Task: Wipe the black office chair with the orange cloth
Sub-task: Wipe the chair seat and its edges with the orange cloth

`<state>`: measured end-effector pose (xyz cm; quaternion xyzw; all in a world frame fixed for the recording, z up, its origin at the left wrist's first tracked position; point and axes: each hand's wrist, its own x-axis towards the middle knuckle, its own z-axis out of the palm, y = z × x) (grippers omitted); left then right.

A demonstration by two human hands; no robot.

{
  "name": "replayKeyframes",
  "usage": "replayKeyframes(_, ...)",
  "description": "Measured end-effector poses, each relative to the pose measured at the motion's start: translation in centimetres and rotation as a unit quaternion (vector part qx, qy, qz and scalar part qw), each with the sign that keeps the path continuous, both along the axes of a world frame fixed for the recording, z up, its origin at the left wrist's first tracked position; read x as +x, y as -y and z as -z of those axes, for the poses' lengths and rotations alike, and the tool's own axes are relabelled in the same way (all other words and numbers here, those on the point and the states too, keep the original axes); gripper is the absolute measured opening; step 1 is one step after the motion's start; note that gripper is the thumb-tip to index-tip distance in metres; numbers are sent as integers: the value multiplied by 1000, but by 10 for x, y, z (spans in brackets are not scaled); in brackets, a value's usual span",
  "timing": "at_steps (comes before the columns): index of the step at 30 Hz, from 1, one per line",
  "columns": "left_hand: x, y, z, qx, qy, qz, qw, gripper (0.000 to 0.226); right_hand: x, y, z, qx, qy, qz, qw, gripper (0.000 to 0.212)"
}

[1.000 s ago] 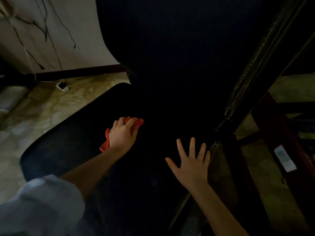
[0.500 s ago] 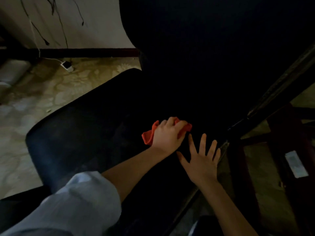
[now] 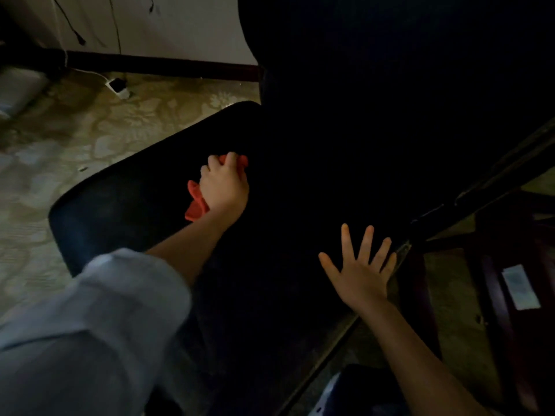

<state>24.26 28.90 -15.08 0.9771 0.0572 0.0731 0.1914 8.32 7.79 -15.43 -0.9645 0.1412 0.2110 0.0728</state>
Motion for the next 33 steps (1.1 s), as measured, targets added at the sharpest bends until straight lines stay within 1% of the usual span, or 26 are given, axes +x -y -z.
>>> replayKeyframes(3, 1, 36, -1, -74, -12, -21, 997, 37, 2, 3, 2, 2, -8, -10, 1000, 78)
replayKeyframes(4, -2, 48, 0, -76, -14, -11, 997, 37, 2, 3, 1, 2, -16, -9, 1000, 76)
replayKeyframes(6, -15, 67, 6, -53, 3, 53, 997, 36, 4, 1, 0, -13, -31, -4, 999, 75)
replayKeyframes(8, -37, 75, 13, -37, 29, 136, 990, 33, 6, -3, -4, -36, -48, -5, 998, 72)
replayKeyframes(10, -62, 74, 16, -32, 45, 207, 977, 31, 9, -6, -9, -58, -64, -7, 996, 70)
replayKeyframes(13, -93, 51, 17, -26, 50, 304, 951, 33, 11, -17, -18, -115, -83, -13, 990, 68)
replayKeyframes(14, -100, 39, 18, -17, 55, 330, 942, 36, 13, -23, -20, -140, -76, -21, 987, 67)
replayKeyframes(16, -111, 10, 20, -4, 74, 356, 932, 39, 13, -37, -23, -171, -32, -38, 984, 64)
replayKeyframes(17, -115, -6, 20, -2, 83, 354, 932, 38, 12, -45, -23, -158, -5, -40, 987, 63)
replayKeyframes(19, -119, -39, 19, 4, 100, 321, 942, 37, 10, -61, -17, -83, 34, -45, 995, 66)
replayKeyframes(21, -109, -73, 17, 21, 107, 260, 960, 39, 4, -72, -4, -17, 48, -58, 997, 70)
replayKeyframes(22, -100, -91, 15, 31, 102, 219, 970, 38, 2, -75, 2, -3, 52, -60, 997, 72)
replayKeyframes(24, -79, -119, 11, 47, 85, 120, 988, 35, 1, -75, 12, -2, 59, -54, 997, 74)
replayKeyframes(25, -67, -125, 8, 43, 61, 69, 995, 35, 2, -75, 14, -4, 58, -50, 997, 74)
replayKeyframes(27, -46, -118, 4, 19, 9, -26, 999, 38, 4, -74, 14, -4, 53, -49, 997, 73)
replayKeyframes(28, -38, -106, 0, 10, -8, -56, 998, 39, 5, -74, 13, -4, 47, -50, 998, 72)
replayKeyframes(29, -34, -91, -2, 0, -19, -66, 998, 39, 6, -74, 12, -2, 38, -53, 998, 72)
replayKeyframes(30, -34, -74, -4, -17, -24, -54, 998, 39, 7, -74, 12, 2, 29, -55, 998, 72)
replayKeyframes(32, -42, -39, -3, -54, -38, 16, 998, 40, 10, -75, 10, 0, 9, -54, 998, 72)
replayKeyframes(33, -52, -23, 1, -51, -30, 55, 997, 40, 13, -75, 10, -8, -1, -51, 999, 72)
